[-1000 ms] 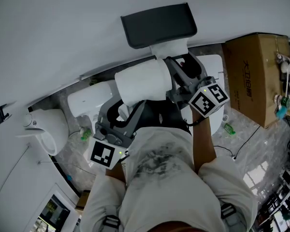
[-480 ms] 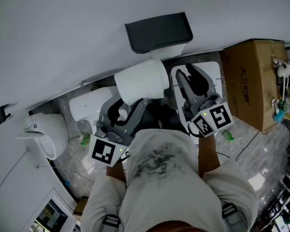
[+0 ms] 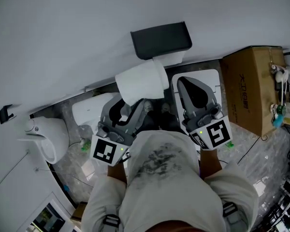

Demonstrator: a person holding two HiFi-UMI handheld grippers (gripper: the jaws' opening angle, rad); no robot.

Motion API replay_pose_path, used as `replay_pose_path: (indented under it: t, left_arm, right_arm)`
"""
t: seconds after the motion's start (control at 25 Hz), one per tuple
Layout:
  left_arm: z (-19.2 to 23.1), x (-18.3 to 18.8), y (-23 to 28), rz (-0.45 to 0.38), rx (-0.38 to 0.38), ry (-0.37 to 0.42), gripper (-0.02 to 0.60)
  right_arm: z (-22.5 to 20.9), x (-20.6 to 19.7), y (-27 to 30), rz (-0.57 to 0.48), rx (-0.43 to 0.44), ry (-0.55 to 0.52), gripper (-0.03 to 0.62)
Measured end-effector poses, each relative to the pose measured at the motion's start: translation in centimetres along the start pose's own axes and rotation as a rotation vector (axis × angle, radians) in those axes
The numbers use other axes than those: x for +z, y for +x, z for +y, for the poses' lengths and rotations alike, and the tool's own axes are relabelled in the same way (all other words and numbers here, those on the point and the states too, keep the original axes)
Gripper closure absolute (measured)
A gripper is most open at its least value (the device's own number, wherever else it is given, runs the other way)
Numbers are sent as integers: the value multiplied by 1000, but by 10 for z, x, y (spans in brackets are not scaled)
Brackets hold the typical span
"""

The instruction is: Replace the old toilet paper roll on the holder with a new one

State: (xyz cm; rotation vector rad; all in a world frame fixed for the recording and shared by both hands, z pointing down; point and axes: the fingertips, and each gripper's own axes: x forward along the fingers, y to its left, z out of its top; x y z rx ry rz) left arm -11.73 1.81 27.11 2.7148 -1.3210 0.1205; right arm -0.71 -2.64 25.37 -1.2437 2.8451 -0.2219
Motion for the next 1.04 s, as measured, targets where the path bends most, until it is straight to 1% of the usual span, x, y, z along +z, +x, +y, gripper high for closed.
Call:
replay_pose_path:
  t: [0.12,0.36,1.04]
  left_arm:
    - [3,4,0,-5,13,-6,442]
    - [4,10,-1,-14,25,-9,442]
    - [13,17,-4,-27,20,-8,442]
  right_arm:
    - [8,4,-1,5,24,-36,592]
    - [21,10,-3,22,51,-58,592]
    - [35,11,6,31,48,-95,592]
